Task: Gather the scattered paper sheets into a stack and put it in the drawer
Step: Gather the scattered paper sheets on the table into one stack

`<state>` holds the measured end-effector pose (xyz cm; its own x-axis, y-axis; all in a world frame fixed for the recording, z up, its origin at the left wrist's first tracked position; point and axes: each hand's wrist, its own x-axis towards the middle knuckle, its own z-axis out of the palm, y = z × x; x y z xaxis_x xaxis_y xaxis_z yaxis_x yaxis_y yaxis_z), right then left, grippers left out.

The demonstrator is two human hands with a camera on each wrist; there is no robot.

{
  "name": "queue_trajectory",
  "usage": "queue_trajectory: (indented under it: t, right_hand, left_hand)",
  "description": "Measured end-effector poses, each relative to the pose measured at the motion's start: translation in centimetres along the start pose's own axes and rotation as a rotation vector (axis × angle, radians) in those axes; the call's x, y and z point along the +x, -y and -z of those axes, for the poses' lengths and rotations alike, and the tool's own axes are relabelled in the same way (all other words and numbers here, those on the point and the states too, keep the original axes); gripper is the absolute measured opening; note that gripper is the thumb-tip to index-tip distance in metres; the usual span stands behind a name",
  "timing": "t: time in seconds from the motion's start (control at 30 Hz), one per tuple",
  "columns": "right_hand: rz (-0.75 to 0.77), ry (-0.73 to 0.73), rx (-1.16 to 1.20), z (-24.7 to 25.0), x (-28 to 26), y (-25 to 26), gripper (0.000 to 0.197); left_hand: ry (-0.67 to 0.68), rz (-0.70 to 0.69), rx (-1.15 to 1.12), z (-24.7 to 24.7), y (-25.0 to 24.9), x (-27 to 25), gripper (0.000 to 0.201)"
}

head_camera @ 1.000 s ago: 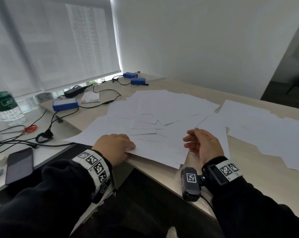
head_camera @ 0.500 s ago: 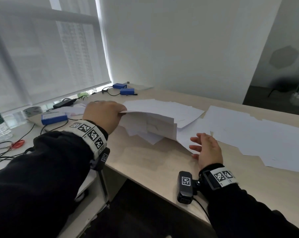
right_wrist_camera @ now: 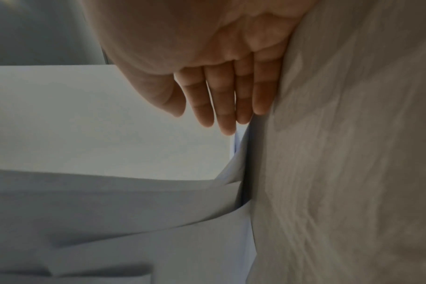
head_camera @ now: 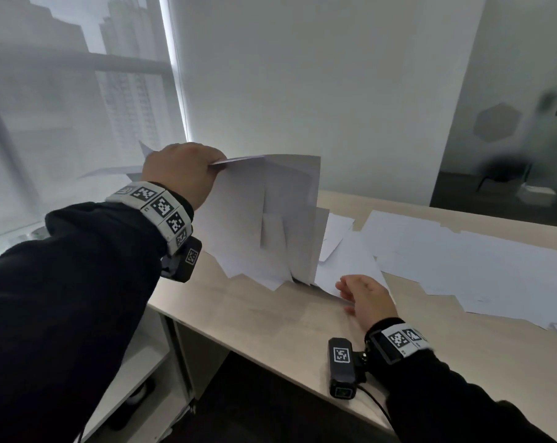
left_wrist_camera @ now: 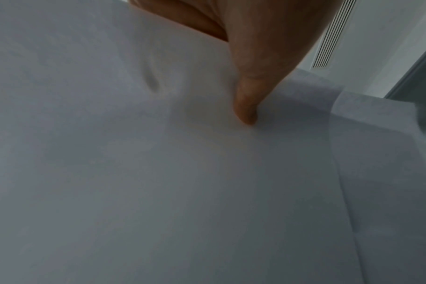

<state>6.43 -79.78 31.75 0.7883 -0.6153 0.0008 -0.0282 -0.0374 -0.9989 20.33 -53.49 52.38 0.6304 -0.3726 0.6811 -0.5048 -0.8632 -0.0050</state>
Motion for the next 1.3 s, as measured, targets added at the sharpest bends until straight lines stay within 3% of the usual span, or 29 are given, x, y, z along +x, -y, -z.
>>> queue_trajectory:
  t: [0.13,0.33,0.4,0.5,0.57,0.7,0.8,1.07,1.17,1.23,1.3]
  right_hand:
    - [0.017,0.042,-0.105,0.4,0.3,-0.7,0.017]
    - [0.032,0.056,-0.073,1.0,-0.5,-0.5,0.016]
    - [0.043,0.122,-0.072,1.0,-1.8,0.4,0.035]
    - [0.007,0.341,-0.122,-0.2,-4.7,1.6,0.082]
    - [-0.028,0.448,-0.204,-1.7,-6.2,1.8,0.096]
    - [0.152,0.59,-0.755,-3.8,-6.9,2.0,0.057]
    - [0.217,0.693,-1.051,-5.1,-7.4,2.2,0.053]
    - [0.172,0.819,-1.197,-5.9,-6.8,3.4,0.057]
    - [0.132,0.817,-1.129,-5.8,-6.5,4.2,0.046]
    - [0.018,0.682,-0.767,-4.8,-6.3,4.5,0.034]
    - [-0.204,0.507,-0.293,-3.2,-5.8,4.7,0.052]
  left_hand:
    - [-0.005,0.053,-0.01,0.4,-0.7,2.2,0.032]
    - [-0.065,0.083,-0.033,1.2,-2.1,5.1,0.029]
    - [-0.071,0.078,-0.056,1.2,-2.9,5.7,0.028]
    - [-0.045,0.065,-0.076,0.3,-3.9,5.7,0.028]
    - [-0.016,0.073,-0.082,-0.5,-4.2,5.2,0.029]
    - [0.023,0.109,-0.106,-0.9,-3.9,4.1,0.03]
    - [0.041,0.136,-0.137,-0.7,-3.0,3.3,0.03]
    - [-0.008,0.21,-0.238,1.9,-1.2,2.4,0.032]
    - [-0.039,0.206,-0.324,2.4,-1.9,1.6,0.03]
    - [-0.035,0.141,-0.388,2.4,-3.0,0.4,0.029]
    - [0.002,0.068,-0.443,1.5,-4.1,-1.5,0.026]
